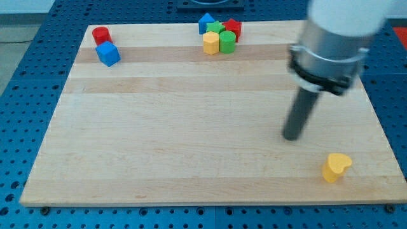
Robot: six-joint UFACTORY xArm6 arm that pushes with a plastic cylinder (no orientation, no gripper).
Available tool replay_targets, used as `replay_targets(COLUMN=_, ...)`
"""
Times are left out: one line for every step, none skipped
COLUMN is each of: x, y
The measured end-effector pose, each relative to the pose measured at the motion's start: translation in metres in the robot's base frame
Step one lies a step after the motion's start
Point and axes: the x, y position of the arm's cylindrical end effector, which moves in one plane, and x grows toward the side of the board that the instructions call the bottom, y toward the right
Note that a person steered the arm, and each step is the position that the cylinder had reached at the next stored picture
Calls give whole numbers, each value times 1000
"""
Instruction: Push the yellow hexagon into the green circle
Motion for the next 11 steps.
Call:
replay_targets(x=-48, y=-85)
replay_targets(x=-92, y=-165)
replay_targets(x=-115, y=-223)
replay_targets(x=-165, y=-279)
replay_targets(x=-217, y=-279)
replay_targets(x=-249, y=-255)
replay_targets(x=-265, y=-232)
replay_targets(x=-264, y=-206)
replay_targets(x=-257, y=-176)
replay_targets(x=-230, y=-147)
replay_targets(x=-199, y=-113)
